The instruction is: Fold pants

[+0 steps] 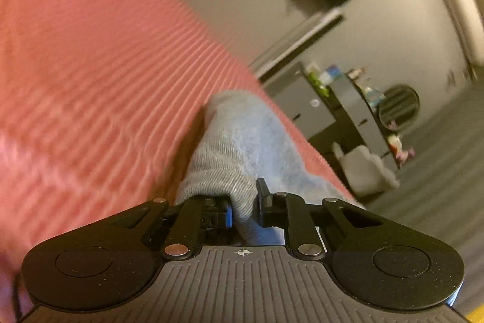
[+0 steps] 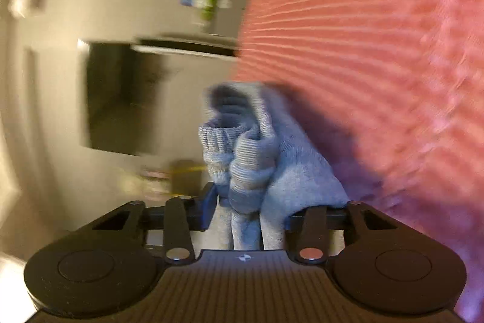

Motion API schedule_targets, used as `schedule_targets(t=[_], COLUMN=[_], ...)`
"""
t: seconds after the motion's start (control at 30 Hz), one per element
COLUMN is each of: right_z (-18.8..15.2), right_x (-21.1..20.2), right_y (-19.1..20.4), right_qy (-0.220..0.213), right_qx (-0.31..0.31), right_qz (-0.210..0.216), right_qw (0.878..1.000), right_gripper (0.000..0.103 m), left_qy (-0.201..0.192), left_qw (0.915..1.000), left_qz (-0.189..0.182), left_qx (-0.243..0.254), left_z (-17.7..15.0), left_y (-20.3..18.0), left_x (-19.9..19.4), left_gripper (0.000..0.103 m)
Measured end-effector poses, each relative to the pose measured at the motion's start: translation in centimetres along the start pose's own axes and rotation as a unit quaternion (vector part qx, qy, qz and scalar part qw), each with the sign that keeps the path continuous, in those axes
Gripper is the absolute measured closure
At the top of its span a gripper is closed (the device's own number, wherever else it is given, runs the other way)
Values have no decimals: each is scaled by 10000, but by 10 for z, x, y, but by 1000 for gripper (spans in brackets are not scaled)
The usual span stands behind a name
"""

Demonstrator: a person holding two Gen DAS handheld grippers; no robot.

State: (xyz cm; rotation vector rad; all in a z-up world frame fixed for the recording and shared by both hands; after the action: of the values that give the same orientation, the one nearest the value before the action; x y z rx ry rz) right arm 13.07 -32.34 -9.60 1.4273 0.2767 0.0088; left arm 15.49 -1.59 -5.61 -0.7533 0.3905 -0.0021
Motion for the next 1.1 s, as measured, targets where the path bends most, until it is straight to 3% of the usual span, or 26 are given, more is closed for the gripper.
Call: schedule_targets(t=[0.03,0.1,0.13,0.23,0.37,0.47,0.57,0.63,0.7,0.8,0.83,0.87,1.0,1.07,1.1], right_z=[3,3,2,2,11,12,12,12,8,8,7,6,2,-4,-6], right_x=[-3,2,4,0,-29,-47,-46,-39,-18,5,9,13,23,31,33], right_y=[-5,-32,-37,-25,-11,9,36,41,30,19,23,29,34,25,25], right_qy=[-78,54,121,241,-34,-156,-313,-305,-87,-62,-74,-20,-46,8,4], right_qx=[-219,-786,-935,-1008,-1181,-1338,-1629,-1702,-1603,-1526,-1546,-1582,-1822,-1870,-1929], right_qz=[-142,-1168,-1284,-1220,-1392,-1164,-811,-802,-950,-1109,-1015,-1031,-1353,-1455,-1397], right_qw=[9996,9900,9872,9871,9832,9840,9828,9817,9824,9820,9827,9820,9739,9715,9712], right_gripper=[75,75,75,68,66,62,60,44,43,43,53,55,53,54,60], left_qy=[96,536,439,476,737,777,426,170,33,232,285,293,310,359,372], left_qw=[9995,9955,9962,9963,9957,9954,9980,9990,9990,9975,9973,9972,9951,9948,9947], left_qz=[177,700,697,551,547,546,458,385,306,448,442,424,439,463,480], left_qx=[234,338,299,467,128,-112,-25,135,324,493,518,545,835,838,828], left_z=[-6,-25,-26,-20,-5,3,17,28,35,32,31,32,31,31,32], left_y=[4,19,20,8,8,8,1,-5,-11,-13,-14,-17,-29,-31,-32], left_x=[4,16,13,3,-13,-30,-47,-52,-49,-32,-27,-25,-8,0,4], left_gripper=[81,76,76,73,72,70,52,44,38,40,40,40,39,39,39])
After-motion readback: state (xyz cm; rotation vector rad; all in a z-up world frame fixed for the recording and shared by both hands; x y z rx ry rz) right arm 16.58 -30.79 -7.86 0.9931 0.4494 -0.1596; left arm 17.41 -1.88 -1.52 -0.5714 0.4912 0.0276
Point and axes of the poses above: each gripper's, at about its wrist camera, not at the fingertips, and x roughly the way its jaws point, y to its left, z to its top, the point moved 8 cm from there along x, roughly the way its jaws point, and after that the axes turned 12 degrees about -y, right-handed, at the moved point
